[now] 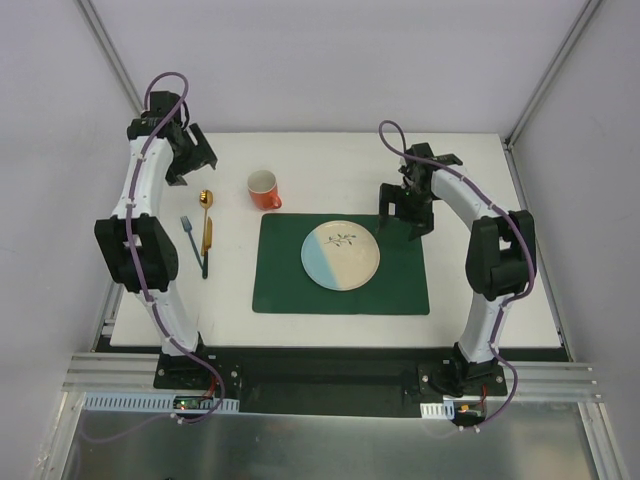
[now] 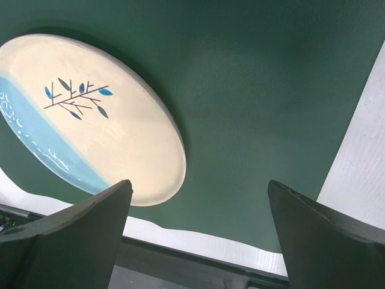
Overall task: Set the dinner table for one person
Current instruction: Pick up the spoon from the center of the board.
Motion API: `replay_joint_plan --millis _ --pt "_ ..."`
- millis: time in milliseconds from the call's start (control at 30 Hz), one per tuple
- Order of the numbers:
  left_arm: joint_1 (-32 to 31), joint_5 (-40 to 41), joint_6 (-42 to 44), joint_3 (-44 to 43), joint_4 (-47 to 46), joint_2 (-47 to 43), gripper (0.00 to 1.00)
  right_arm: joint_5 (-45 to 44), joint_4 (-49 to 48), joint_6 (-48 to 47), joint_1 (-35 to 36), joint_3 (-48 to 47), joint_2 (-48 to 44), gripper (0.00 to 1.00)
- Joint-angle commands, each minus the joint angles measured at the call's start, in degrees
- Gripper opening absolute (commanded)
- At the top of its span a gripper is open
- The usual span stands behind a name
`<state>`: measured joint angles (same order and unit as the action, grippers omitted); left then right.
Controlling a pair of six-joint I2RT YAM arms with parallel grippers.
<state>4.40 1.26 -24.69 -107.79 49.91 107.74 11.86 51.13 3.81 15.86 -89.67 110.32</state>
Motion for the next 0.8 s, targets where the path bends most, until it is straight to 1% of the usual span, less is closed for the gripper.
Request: replay_joint_plan --millis 0,133,233,400,500,633,767 --pt "2.62 -3.27 1.04 -3.47 0.80 6.24 0.80 0.71 1.51 1.20 0.31 -3.40 0.85 0.99" --pt "4.99 -6.25 -0.35 -3.84 1.50 11.33 0.79 0.45 2.74 1.55 0.40 -5.95 1.65 0.99" --pt "5.96 -8.19 -1.33 -2.52 1.51 12.92 0.78 0.36 3.18 1.72 0.40 -6.48 1.30 0.99" --pt "5.88 -9.96 -0.63 0.38 1.24 14.68 0.77 1.32 3.01 2.25 0.49 -6.22 0.68 0.99" --pt "5.97 -12.76 1.12 1.18 0.10 16.79 0.77 1.85 2.66 2.16 0.58 -5.96 0.95 0.99" --pt "5.97 -11.90 2.89 -0.67 0.10 19.43 0.77 1.85 2.92 1.64 0.49 -5.61 1.03 0.99" --pt "5.88 -10.23 4.56 -4.26 0.01 22.15 0.77 1.15 3.27 0.93 0.49 -4.90 0.33 0.99"
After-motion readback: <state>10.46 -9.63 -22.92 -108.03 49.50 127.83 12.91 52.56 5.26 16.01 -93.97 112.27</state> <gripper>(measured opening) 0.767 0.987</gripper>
